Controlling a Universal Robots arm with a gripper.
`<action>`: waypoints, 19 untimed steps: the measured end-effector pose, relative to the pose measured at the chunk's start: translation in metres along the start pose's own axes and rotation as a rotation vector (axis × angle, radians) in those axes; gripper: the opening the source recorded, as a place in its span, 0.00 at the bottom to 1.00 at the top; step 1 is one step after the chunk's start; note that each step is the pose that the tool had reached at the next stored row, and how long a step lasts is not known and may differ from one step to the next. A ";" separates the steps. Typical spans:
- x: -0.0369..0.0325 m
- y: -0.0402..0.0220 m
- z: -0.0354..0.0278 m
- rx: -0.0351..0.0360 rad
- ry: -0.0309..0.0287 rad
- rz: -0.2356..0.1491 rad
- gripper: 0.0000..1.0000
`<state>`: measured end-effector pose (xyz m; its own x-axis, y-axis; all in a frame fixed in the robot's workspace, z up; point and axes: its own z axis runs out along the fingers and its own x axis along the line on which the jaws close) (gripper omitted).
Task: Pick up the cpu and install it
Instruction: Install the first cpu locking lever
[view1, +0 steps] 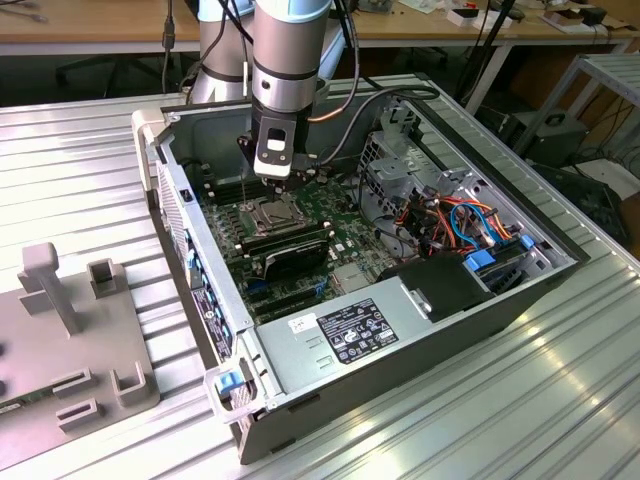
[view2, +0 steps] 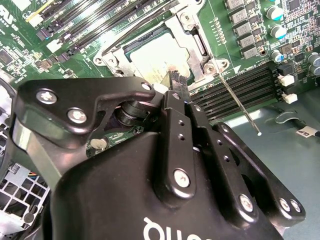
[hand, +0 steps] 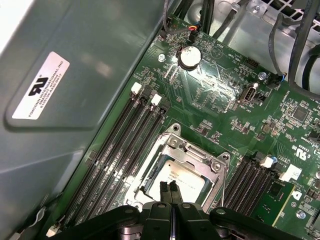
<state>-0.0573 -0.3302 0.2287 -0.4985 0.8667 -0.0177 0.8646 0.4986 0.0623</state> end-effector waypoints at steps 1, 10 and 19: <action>0.0000 0.0000 0.0000 0.0000 0.0000 0.000 0.11; 0.0000 0.0000 0.0000 0.0000 0.0002 -0.002 0.11; 0.0000 0.0000 0.0000 -0.0004 0.0012 -0.019 0.11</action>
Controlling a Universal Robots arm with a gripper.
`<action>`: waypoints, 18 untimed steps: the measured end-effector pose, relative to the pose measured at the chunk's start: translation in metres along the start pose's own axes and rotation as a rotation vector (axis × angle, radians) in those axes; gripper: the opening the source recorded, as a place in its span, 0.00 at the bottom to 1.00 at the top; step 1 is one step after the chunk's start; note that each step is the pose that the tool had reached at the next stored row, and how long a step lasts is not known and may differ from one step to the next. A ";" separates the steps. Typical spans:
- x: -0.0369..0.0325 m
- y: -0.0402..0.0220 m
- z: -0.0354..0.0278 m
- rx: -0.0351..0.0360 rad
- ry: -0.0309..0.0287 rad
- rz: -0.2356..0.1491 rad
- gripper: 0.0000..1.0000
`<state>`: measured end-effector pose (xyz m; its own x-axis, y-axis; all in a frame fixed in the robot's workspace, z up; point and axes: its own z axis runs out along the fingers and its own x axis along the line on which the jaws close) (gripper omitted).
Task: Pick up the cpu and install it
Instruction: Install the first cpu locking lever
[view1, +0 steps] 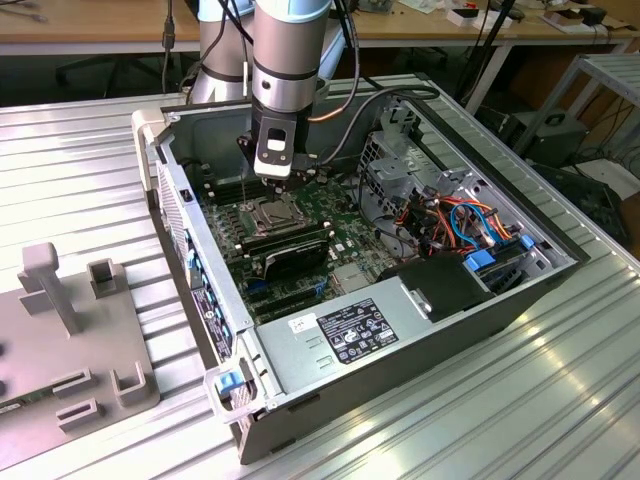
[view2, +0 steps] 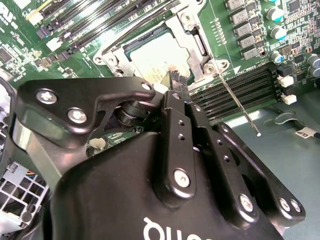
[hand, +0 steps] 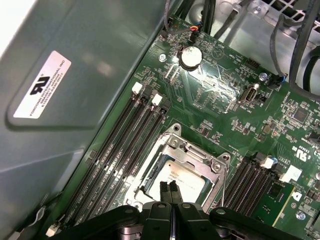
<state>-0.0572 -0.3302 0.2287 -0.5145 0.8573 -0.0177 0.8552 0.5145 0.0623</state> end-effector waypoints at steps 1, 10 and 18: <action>0.0000 0.0001 0.0000 -0.0003 0.0014 -0.022 0.11; -0.0002 0.0004 0.0000 -0.0013 0.0046 -0.074 0.11; -0.0002 0.0004 0.0000 -0.0018 0.0066 -0.108 0.11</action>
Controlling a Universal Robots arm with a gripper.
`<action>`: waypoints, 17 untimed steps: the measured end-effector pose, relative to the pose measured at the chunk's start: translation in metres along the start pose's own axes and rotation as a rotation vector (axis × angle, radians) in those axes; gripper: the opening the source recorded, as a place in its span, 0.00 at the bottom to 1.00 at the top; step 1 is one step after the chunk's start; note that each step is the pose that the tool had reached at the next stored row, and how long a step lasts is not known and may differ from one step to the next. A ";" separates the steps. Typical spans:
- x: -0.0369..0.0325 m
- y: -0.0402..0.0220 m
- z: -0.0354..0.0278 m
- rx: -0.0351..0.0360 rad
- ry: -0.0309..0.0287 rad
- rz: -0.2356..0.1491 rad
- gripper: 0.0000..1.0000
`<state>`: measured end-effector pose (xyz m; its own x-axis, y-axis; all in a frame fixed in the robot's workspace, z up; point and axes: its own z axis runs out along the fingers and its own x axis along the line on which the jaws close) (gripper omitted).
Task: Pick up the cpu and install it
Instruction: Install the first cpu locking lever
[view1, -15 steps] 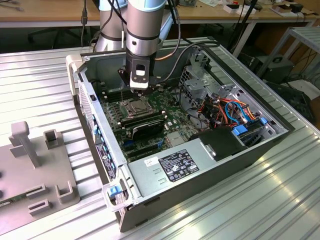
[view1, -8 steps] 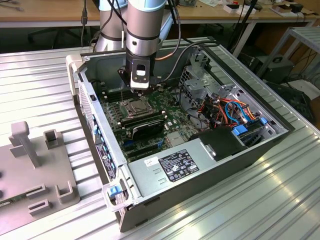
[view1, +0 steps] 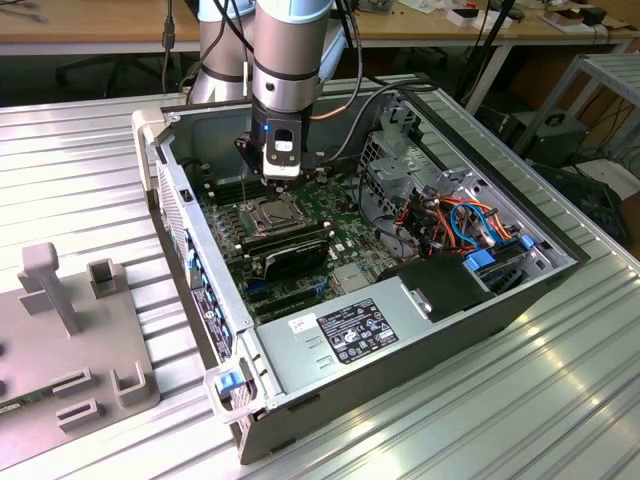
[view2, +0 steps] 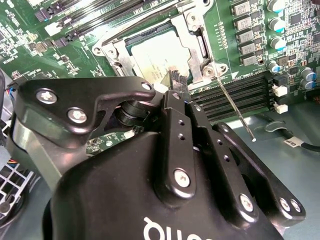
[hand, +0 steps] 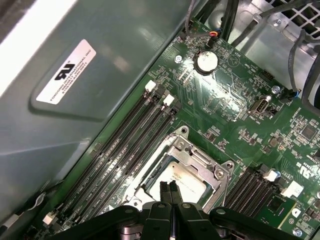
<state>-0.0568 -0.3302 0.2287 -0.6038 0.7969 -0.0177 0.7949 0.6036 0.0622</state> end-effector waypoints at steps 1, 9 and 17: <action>0.0000 0.0000 0.0000 0.0000 0.0001 0.000 0.11; 0.0000 0.0000 0.0000 -0.0001 0.0004 -0.005 0.11; 0.0000 0.0000 0.0000 -0.0018 0.0062 -0.100 0.11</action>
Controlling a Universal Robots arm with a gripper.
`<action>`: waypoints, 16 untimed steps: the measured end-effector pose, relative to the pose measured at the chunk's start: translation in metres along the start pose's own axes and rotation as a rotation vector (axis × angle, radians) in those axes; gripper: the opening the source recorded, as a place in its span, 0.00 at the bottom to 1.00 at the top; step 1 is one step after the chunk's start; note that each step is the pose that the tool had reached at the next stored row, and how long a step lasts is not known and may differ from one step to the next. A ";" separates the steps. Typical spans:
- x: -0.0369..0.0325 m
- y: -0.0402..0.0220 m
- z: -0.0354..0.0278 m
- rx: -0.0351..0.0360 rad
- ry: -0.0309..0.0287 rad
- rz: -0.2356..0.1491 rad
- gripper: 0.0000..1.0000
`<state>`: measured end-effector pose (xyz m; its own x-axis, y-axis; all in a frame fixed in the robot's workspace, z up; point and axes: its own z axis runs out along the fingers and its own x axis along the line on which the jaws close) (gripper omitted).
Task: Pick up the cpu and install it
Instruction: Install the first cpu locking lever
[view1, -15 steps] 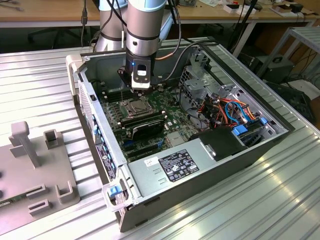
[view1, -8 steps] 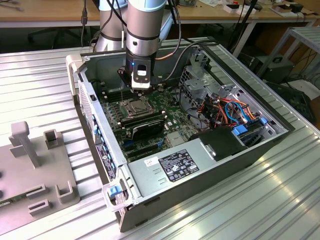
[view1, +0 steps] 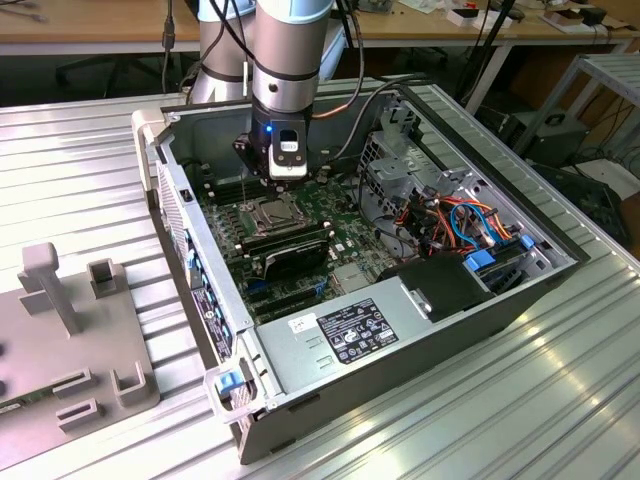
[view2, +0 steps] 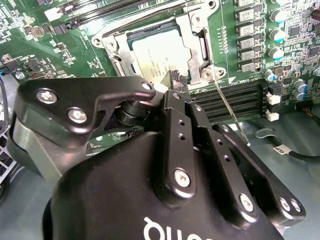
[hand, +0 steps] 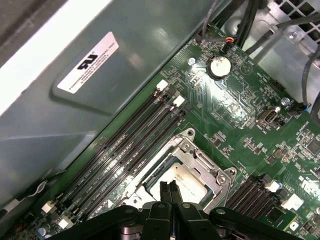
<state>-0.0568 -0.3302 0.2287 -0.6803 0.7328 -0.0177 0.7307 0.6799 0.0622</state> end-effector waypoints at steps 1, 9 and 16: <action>0.0000 0.0000 0.0000 0.0000 0.0000 0.000 0.11; 0.0000 0.0001 -0.0016 -0.0001 0.0000 0.000 0.11; -0.0001 0.0003 -0.0048 0.0000 0.0000 0.000 0.11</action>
<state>-0.0568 -0.3302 0.2335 -0.6804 0.7326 -0.0177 0.7305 0.6800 0.0622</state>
